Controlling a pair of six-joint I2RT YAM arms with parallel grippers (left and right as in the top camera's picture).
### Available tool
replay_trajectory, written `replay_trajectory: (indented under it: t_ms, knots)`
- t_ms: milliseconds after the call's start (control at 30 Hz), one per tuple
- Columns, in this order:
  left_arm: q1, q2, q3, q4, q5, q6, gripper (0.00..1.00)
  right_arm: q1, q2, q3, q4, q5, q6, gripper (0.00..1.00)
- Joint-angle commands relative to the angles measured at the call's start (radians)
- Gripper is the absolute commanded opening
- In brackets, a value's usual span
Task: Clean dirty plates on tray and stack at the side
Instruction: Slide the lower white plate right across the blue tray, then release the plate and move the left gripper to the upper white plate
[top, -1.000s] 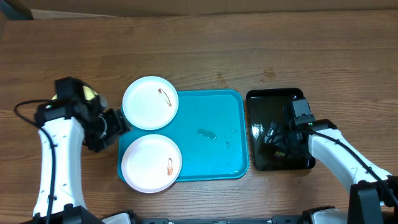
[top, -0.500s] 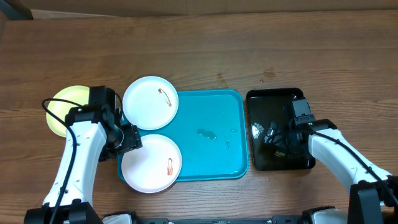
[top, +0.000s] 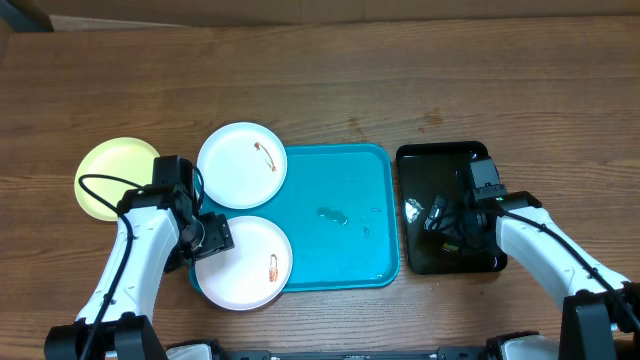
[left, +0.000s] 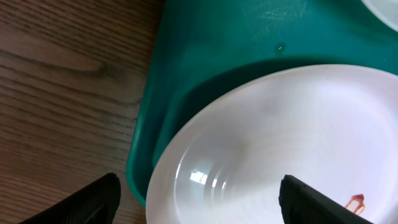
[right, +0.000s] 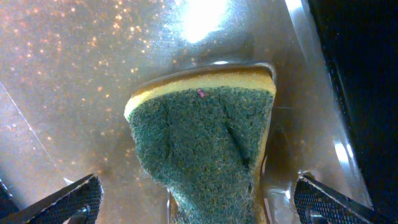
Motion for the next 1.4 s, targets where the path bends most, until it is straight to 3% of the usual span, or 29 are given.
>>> replay_trajectory:
  t_ms: [0, 500, 767, 933, 1367]
  knots:
    - [-0.002, -0.006, -0.010, 0.005, -0.005, -0.010, 0.82, -0.003, 0.002, -0.006, 0.002, 0.003, 0.000, 1.00]
    - [-0.002, -0.006, -0.135, 0.095, 0.072, -0.005, 0.73, -0.003, 0.002, -0.006, 0.002, 0.003, 0.000, 1.00]
    - [-0.035, -0.006, -0.142, 0.079, 0.349, 0.039, 0.65, -0.003, 0.002, -0.006, 0.002, 0.003, 0.000, 1.00]
    - [-0.129, -0.006, -0.143, 0.161, 0.438, 0.028, 0.65, -0.003, 0.002, -0.006, 0.002, 0.003, 0.000, 1.00]
    - [-0.472, -0.006, -0.138, 0.470, 0.434, -0.194, 0.65, -0.003, 0.002, -0.006, 0.002, 0.003, 0.000, 1.00]
